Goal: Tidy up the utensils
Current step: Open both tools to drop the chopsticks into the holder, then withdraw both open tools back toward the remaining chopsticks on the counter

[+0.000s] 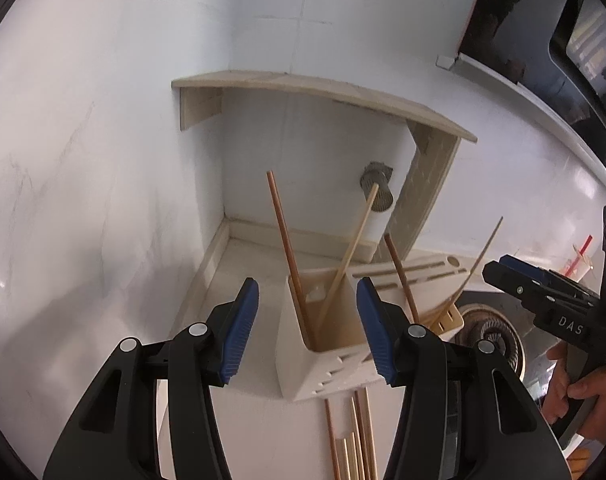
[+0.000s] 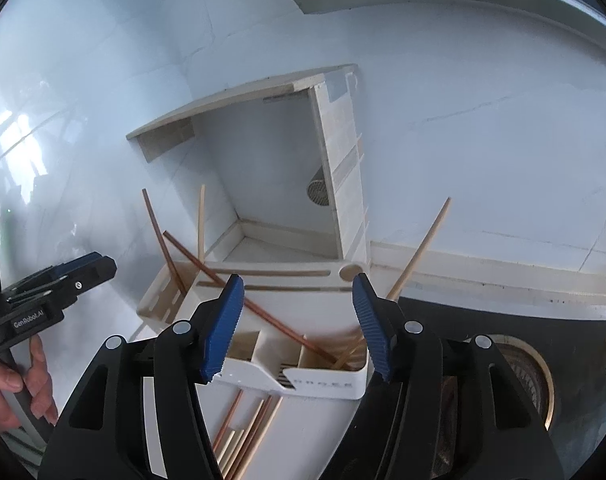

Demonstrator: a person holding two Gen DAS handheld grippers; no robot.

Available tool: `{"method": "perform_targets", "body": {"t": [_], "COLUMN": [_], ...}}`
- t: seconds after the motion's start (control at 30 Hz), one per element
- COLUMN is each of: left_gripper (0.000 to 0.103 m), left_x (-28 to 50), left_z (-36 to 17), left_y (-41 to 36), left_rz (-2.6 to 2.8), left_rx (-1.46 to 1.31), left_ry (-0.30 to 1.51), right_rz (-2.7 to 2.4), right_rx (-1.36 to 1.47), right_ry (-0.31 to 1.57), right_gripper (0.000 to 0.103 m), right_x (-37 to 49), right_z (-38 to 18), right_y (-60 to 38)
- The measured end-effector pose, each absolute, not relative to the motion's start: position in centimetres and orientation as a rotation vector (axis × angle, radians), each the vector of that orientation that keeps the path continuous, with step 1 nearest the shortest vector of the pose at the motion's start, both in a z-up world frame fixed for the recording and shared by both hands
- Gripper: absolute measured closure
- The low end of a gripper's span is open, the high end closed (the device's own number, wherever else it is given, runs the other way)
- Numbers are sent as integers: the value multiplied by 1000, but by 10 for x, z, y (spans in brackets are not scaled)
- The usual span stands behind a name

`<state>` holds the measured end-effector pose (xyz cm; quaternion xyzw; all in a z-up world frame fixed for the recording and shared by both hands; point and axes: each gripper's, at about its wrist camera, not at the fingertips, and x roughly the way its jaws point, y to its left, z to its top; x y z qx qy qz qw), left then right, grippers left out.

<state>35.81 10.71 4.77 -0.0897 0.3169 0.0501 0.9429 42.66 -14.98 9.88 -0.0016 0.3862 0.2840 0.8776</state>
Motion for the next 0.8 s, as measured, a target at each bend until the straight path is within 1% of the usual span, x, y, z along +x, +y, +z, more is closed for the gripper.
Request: {"method": "perform_targets", "body": {"t": [0.03,0.1,0.23,0.4,0.53,0.67,0.8], "left_gripper": [45,45,44,40,39,36,36], "left_x": [357,354,348,340,339,334,328], "left_z": [47,47,45,40,35,25,12], "left_y": [106,103,96,93,96,95,90], "left_rz": [97,90,83,87,97,95,88], "left_rx": [-185,-183,-163,-142,-147,-158,-150], "left_ry": [650,652,657,671,697,738,781], "right_rz": [592,591,592,602,601,605,609], "right_rx": [-1,-6,-17,-23,-31,-29,-28], "right_ry": [811,811,815,841,863,900,936], "right_gripper": [47,46,42,40,37,37,37], "right_x": [425,422,414,407,401,396,389], "right_z": [98,100,99,97,93,87,79], "right_y": [-150,-149,-149,-149,-149,-147,-147]}}
